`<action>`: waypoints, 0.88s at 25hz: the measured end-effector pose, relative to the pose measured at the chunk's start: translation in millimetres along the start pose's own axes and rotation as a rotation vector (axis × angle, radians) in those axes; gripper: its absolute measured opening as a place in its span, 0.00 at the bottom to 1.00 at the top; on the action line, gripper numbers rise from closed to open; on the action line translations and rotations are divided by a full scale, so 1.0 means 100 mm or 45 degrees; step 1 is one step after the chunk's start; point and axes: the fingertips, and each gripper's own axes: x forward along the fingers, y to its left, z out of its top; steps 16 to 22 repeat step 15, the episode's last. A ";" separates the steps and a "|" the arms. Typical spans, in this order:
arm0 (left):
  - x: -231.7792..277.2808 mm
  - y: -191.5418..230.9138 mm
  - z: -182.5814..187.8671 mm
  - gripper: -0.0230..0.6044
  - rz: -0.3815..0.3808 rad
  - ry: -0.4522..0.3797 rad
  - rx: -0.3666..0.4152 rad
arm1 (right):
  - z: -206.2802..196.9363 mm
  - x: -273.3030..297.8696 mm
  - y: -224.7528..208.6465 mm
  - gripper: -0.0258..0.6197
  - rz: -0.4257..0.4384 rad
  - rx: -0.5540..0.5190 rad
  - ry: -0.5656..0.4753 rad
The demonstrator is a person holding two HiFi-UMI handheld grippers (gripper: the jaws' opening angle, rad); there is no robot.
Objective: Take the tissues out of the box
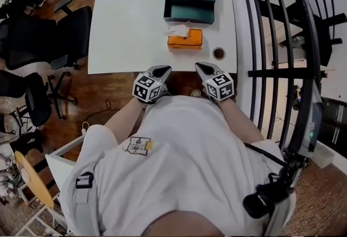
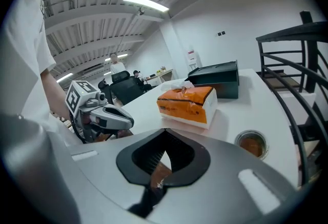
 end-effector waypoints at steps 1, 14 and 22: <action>0.00 -0.01 0.00 0.04 -0.003 -0.001 0.003 | 0.00 0.00 0.00 0.04 -0.002 0.000 -0.001; 0.01 -0.04 0.11 0.04 -0.018 -0.038 0.017 | -0.01 0.01 0.06 0.04 -0.014 0.007 -0.012; 0.01 -0.04 0.11 0.04 -0.018 -0.038 0.016 | -0.01 0.01 0.05 0.04 -0.015 0.007 -0.013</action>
